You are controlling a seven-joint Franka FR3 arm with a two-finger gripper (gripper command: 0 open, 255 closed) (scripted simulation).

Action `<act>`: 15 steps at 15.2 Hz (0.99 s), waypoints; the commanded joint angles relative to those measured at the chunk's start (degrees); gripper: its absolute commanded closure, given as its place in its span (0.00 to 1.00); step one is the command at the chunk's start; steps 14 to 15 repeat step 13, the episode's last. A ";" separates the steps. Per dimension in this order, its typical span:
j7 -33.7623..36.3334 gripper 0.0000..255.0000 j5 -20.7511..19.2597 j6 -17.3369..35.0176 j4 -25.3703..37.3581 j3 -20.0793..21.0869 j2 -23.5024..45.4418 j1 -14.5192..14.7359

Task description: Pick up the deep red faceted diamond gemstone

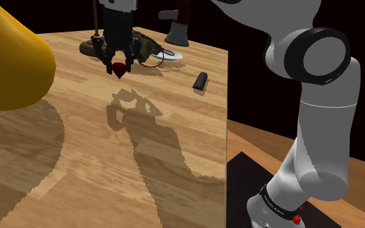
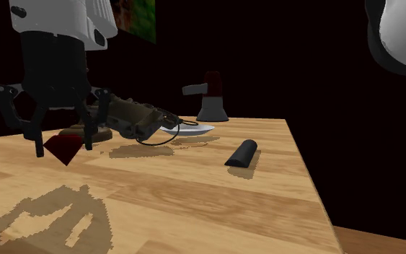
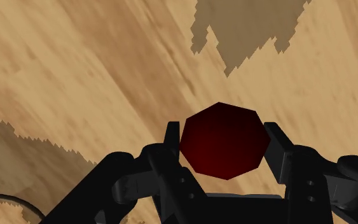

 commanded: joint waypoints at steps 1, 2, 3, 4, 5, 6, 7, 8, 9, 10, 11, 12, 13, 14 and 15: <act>0.05 1.00 -0.34 -2.16 3.01 0.00 0.89 0.56; 0.05 1.00 -0.53 -3.26 4.63 -0.02 1.41 0.86; 0.04 1.00 -0.75 -4.41 6.35 -0.05 1.99 1.19; 0.03 1.00 -1.00 -5.61 8.19 -0.08 2.64 1.56; 0.01 1.00 -1.27 -6.87 10.17 -0.12 3.36 1.97; -0.01 1.00 -1.57 -8.20 12.32 -0.18 4.17 2.44; -0.06 1.00 -1.92 -9.63 14.69 -0.26 5.10 2.97; -0.12 1.00 -2.32 -11.20 17.36 -0.36 6.19 3.60; -0.21 1.00 -2.80 -12.95 20.46 -0.50 7.50 4.35; -0.37 1.00 -3.40 -15.03 24.29 -0.73 9.19 5.33; -0.70 1.00 -4.29 -17.97 30.04 -1.16 11.89 6.87; -0.78 1.00 -4.42 -18.52 31.17 -1.31 12.43 7.20; -0.80 1.00 -4.43 -18.60 31.33 -1.36 12.51 7.25; -0.80 1.00 -4.43 -18.60 31.33 -1.36 12.51 7.25; -0.80 1.00 -4.43 -18.60 31.33 -1.36 12.51 7.25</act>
